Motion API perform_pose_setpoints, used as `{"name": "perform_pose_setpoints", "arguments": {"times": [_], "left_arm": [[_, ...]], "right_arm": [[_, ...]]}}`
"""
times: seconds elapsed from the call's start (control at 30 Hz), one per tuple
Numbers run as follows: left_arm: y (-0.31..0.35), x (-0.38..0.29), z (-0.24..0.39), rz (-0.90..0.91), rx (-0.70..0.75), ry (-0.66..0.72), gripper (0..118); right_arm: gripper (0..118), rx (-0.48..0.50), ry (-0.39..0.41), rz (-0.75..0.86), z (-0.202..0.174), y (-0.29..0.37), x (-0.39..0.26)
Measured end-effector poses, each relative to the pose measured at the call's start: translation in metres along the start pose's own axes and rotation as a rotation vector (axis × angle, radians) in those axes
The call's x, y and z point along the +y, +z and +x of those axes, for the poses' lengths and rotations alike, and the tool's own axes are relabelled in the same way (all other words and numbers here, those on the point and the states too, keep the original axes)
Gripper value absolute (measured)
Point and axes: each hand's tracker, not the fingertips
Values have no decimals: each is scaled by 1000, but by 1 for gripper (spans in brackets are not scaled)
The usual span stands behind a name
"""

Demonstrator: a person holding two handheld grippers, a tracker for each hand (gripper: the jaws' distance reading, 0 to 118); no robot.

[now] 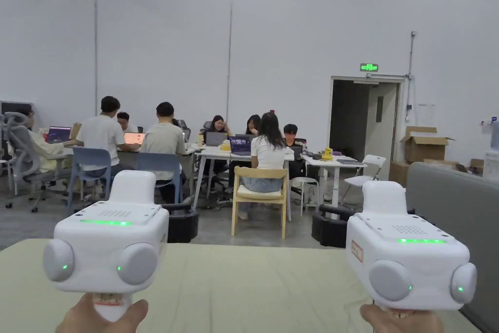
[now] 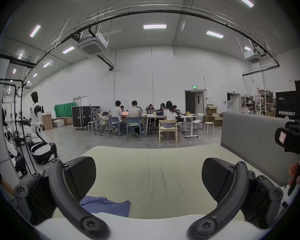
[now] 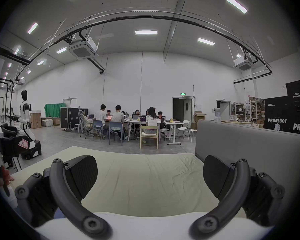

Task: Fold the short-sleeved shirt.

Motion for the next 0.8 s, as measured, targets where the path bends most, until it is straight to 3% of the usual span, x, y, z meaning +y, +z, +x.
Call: {"name": "perform_pose_setpoints", "arguments": {"times": [0.5,0.8], "left_arm": [[-7,-3,5,9,6,-5,118],[-7,-1,0,15,9,-2,118]], "right_arm": [[118,-9,44,-21,3,-4,-8],[118,-8,21,-13,8,-7,-2]]}}
